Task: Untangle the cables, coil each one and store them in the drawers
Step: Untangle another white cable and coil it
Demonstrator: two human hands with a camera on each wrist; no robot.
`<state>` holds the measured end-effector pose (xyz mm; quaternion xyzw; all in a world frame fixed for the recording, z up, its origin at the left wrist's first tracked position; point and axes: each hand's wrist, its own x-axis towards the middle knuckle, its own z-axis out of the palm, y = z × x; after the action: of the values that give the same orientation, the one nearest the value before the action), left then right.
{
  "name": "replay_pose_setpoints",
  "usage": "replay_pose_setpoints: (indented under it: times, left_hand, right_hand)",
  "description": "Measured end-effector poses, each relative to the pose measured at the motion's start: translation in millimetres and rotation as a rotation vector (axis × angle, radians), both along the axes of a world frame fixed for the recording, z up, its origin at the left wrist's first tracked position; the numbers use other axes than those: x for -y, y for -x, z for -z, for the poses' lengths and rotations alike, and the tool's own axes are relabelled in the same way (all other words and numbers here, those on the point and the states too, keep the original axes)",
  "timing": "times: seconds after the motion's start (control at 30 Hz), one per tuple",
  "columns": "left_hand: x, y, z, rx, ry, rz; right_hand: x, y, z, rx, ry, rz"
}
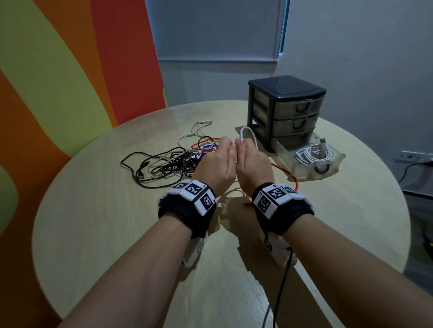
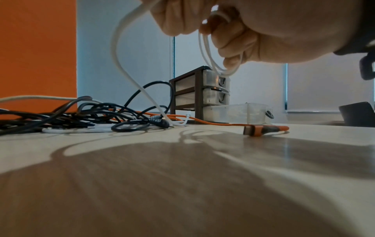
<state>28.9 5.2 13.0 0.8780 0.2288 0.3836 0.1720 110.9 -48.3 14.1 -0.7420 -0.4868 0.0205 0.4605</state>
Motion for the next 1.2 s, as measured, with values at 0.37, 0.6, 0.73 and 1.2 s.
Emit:
replay_pose_setpoints:
  times: [0.37,0.6,0.73,1.2]
  left_hand:
    - [-2,-1,6,0.068,0.002,0.208]
    - [-13,-5,7,0.056,0.027,-0.1]
    - [-12,-4,6,0.08,-0.052,-0.011]
    - [-16,-6,7,0.07,-0.018,-0.079]
  right_hand:
    - [5,-2,-2,-0.036,-0.183,0.076]
    - [1,-3,6,0.047,-0.178,0.04]
    - [1,1,8,0.028,-0.182,-0.053]
    - [-4,-4,12,-0.002,-0.219,-0.143]
